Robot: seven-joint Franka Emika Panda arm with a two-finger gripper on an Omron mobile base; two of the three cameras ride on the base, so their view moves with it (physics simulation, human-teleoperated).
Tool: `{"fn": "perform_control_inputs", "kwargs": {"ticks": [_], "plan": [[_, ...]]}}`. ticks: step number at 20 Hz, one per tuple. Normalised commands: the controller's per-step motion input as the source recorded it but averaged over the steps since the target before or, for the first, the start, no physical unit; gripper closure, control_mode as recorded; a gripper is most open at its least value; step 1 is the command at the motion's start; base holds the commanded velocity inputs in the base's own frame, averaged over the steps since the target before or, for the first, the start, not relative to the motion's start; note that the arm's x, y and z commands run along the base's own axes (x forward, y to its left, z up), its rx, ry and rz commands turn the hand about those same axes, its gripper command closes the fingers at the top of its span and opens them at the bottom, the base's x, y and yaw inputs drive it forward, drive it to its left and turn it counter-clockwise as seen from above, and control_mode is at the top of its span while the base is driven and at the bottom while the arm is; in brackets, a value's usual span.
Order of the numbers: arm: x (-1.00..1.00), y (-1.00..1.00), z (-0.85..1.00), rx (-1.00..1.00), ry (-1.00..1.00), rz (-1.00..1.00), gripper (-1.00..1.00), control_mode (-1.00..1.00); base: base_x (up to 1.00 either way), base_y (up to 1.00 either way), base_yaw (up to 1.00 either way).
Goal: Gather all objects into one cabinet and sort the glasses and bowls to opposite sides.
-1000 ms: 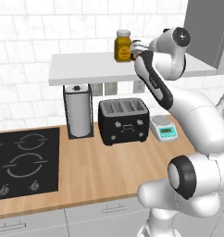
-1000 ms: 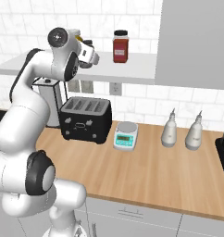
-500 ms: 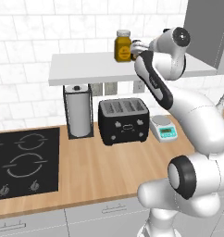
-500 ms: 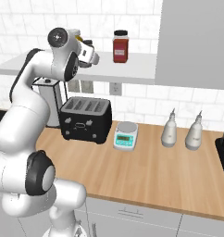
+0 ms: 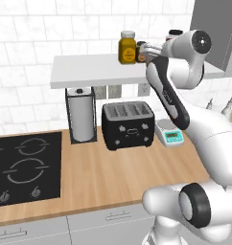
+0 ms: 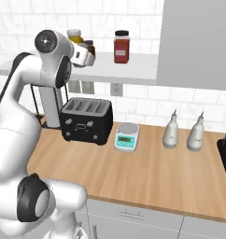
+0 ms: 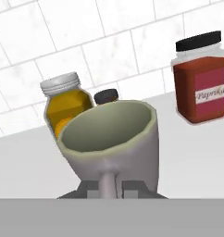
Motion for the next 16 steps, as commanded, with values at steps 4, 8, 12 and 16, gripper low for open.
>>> {"fn": "perform_control_inputs", "kwargs": {"ticks": [4, 8, 12, 16], "plan": [[-1.00, 0.22, 0.33, 0.00, -0.06, 0.00, 1.00, -1.00, 0.00, 0.00, 0.00], [-1.00, 0.27, 0.24, 0.00, 0.00, 0.07, 1.00, -1.00, 0.00, 0.00, 0.00], [-1.00, 0.25, 0.25, 0.00, 0.00, 0.07, 1.00, -1.00, 0.00, 0.00, 0.00], [0.00, 0.00, 0.00, 0.00, 0.00, 0.00, 1.00, 1.00, -0.98, 0.42, 0.13]]}}
